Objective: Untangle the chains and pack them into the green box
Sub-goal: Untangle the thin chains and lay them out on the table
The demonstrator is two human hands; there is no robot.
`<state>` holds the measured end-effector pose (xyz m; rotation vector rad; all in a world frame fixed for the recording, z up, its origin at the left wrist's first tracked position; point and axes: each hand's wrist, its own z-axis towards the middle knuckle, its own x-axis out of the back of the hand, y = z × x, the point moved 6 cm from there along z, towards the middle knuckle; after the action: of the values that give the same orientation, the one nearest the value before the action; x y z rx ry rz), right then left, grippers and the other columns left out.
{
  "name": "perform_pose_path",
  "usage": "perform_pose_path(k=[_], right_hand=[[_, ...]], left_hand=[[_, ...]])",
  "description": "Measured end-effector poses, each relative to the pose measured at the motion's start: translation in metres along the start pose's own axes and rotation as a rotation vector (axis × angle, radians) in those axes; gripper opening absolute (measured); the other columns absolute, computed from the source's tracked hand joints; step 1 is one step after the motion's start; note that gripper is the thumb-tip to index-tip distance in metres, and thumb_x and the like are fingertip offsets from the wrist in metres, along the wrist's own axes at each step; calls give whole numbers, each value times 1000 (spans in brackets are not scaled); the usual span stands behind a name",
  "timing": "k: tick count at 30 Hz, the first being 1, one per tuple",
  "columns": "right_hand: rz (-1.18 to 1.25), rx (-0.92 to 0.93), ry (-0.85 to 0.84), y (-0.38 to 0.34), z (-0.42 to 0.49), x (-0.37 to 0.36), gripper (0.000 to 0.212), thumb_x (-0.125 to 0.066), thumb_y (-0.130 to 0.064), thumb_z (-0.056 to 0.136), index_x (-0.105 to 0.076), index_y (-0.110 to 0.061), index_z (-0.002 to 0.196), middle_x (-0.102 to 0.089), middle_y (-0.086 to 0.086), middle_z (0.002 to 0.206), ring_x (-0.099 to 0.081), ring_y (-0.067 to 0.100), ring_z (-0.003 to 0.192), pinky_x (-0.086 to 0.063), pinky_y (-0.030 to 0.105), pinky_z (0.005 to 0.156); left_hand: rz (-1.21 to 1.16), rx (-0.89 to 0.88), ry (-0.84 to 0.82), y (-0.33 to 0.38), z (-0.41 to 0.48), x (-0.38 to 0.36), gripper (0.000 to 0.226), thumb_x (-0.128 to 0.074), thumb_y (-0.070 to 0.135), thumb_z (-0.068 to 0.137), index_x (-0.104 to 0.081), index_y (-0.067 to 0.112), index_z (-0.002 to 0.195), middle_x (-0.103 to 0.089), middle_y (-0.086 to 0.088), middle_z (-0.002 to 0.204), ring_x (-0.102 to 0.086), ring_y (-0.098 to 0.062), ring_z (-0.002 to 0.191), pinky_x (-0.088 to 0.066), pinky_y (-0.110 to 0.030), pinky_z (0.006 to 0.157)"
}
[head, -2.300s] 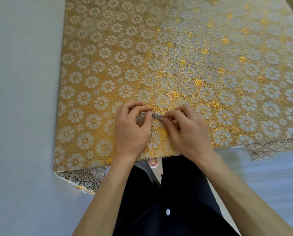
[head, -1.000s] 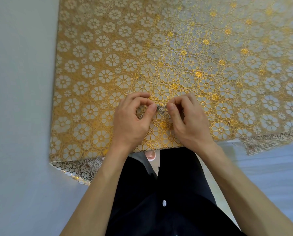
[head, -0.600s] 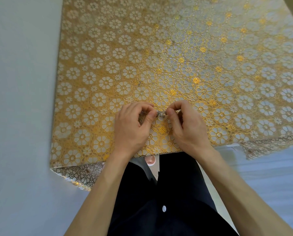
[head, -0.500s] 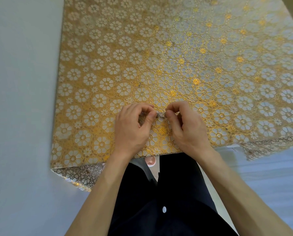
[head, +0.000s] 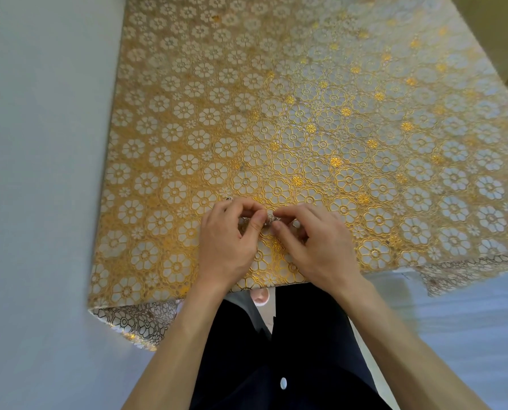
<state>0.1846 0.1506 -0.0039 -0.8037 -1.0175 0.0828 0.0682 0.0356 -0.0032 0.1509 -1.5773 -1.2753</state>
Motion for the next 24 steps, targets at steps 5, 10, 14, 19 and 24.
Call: perform_pose_path(k=[5, 10, 14, 19, 24], right_hand=[[61, -48, 71, 2, 0, 3, 6, -62, -28, 95, -66, -24, 99, -61, -14, 90, -51, 7, 70, -43, 33, 74], [103, -70, 53, 4, 2, 1, 10, -54, -28, 97, -62, -21, 98, -59, -12, 93, -56, 13, 73, -47, 38, 71], [123, -107, 38, 7, 3, -1, 16, -51, -33, 98, -62, -22, 100, -64, -11, 96, -59, 15, 79, -49, 43, 74], [181, -130, 52, 8, 4, 3, 16, -53, -34, 97, -64, -22, 99, -60, -15, 84, -52, 3, 67, -45, 33, 69], [216, -155, 58, 9, 3, 3, 16, -53, -35, 97, -63, -23, 99, -59, -16, 82, -55, 5, 66, -49, 38, 67]], left_hand=[[-5, -4, -1, 2, 1, 1, 8, -63, 44, 92, -68, 37, 94, -63, 27, 85, -59, -6, 93, -49, -48, 89], [-51, -9, 2, 3, 1, 2, 6, -62, 45, 92, -66, 41, 95, -68, 23, 85, -64, -5, 89, -50, -49, 87], [-76, 6, 18, 2, 3, 2, 8, -61, 48, 91, -64, 42, 95, -69, 21, 84, -67, -8, 87, -52, -51, 85], [-108, 26, 45, 2, 1, 4, 14, -60, 52, 89, -63, 40, 97, -69, 20, 84, -67, -8, 86, -53, -51, 83], [-155, 71, 56, 0, -1, 5, 14, -63, 52, 89, -62, 41, 97, -71, 16, 82, -69, -9, 84, -54, -51, 80]])
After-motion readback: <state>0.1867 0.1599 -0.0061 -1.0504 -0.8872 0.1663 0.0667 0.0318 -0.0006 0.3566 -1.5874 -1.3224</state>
